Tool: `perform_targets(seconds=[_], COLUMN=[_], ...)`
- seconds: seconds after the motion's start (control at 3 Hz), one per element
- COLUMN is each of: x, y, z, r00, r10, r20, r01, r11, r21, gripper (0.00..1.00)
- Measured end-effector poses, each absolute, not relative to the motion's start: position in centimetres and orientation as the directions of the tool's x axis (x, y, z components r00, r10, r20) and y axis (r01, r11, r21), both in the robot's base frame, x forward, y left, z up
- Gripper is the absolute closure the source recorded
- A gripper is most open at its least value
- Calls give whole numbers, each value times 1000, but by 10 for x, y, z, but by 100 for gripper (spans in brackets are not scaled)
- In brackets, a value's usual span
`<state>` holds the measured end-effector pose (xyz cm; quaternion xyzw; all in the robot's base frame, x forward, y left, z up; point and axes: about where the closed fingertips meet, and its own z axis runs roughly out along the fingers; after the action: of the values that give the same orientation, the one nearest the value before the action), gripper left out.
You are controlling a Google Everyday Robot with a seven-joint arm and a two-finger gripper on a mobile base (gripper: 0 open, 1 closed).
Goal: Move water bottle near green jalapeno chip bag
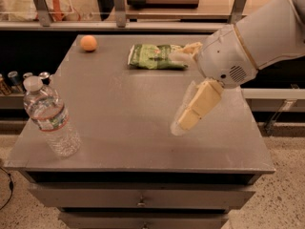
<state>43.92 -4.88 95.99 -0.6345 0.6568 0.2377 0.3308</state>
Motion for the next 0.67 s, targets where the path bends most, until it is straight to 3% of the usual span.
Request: perform_targets(seconds=[0.67], x=[446], y=[-20], z=[920], r00=[26], r10=[-489], r20=[-872], r01=[-994], r11=[81], r21=[-76], gripper=[0])
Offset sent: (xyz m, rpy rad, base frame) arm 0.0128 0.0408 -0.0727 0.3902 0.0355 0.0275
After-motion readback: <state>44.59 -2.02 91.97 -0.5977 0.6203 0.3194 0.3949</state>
